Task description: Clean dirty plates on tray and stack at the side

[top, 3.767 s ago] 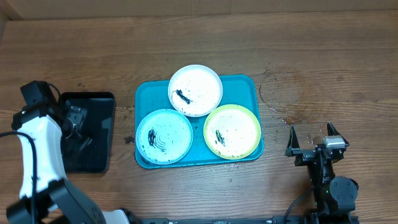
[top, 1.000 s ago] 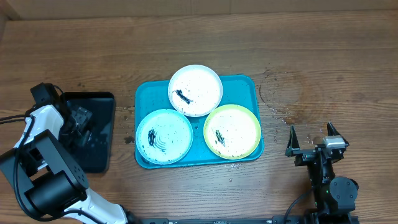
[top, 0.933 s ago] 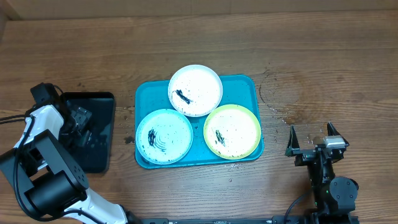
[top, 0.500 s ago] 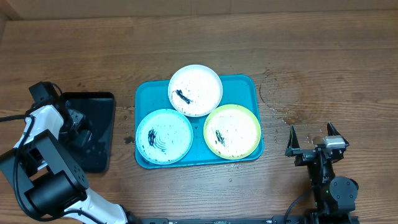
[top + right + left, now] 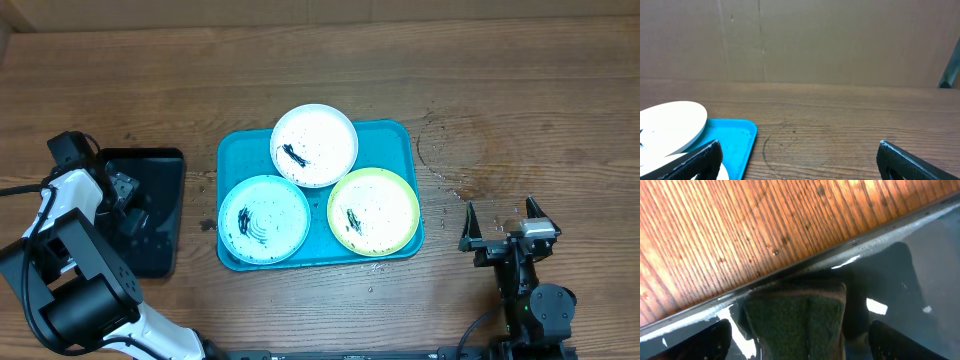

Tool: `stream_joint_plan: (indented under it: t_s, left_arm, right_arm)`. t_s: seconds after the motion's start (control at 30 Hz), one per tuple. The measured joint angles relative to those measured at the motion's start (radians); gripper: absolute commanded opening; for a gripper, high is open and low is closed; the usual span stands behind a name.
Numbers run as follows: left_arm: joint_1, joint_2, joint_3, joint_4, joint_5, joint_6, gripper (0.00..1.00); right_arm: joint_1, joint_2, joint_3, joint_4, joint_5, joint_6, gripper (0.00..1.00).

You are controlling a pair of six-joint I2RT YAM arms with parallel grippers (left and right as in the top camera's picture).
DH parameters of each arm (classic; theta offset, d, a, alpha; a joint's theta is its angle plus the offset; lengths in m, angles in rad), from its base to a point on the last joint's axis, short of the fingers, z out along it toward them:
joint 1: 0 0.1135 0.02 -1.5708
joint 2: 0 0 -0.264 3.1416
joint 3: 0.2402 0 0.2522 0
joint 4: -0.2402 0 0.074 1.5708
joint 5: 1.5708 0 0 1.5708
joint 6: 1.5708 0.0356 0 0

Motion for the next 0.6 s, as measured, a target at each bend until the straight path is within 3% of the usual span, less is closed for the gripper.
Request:
stream_joint_plan:
  t_s: [0.2,0.33,0.43,0.53,0.57,0.6]
  left_arm:
    - [0.0,0.011,0.0,0.0,-0.013,0.0,0.85]
    - [0.0,0.028,0.0,0.008,-0.013,0.0,0.78]
    - [0.0,0.033,0.002,0.017,-0.012,-0.005,0.57]
    - [0.0,0.04,0.006,0.025,-0.016,-0.009,0.28]
    - [0.0,0.041,0.007,0.026,-0.017,-0.007,0.09]
    - [0.0,0.043,0.007,0.027,-0.02,-0.01,0.04]
  right_arm:
    - [0.0,0.0,0.0,-0.001,0.0,0.0,1.0]
    - [0.0,0.0,0.0,0.0,0.0,0.0,1.0]
    - [0.0,0.0,0.0,-0.001,0.0,0.0,1.0]
    - [0.0,0.0,0.0,0.0,0.0,0.0,1.0]
    - [0.0,0.0,0.0,0.0,0.0,0.0,1.0]
    - [0.0,0.0,0.0,-0.001,0.0,0.0,1.0]
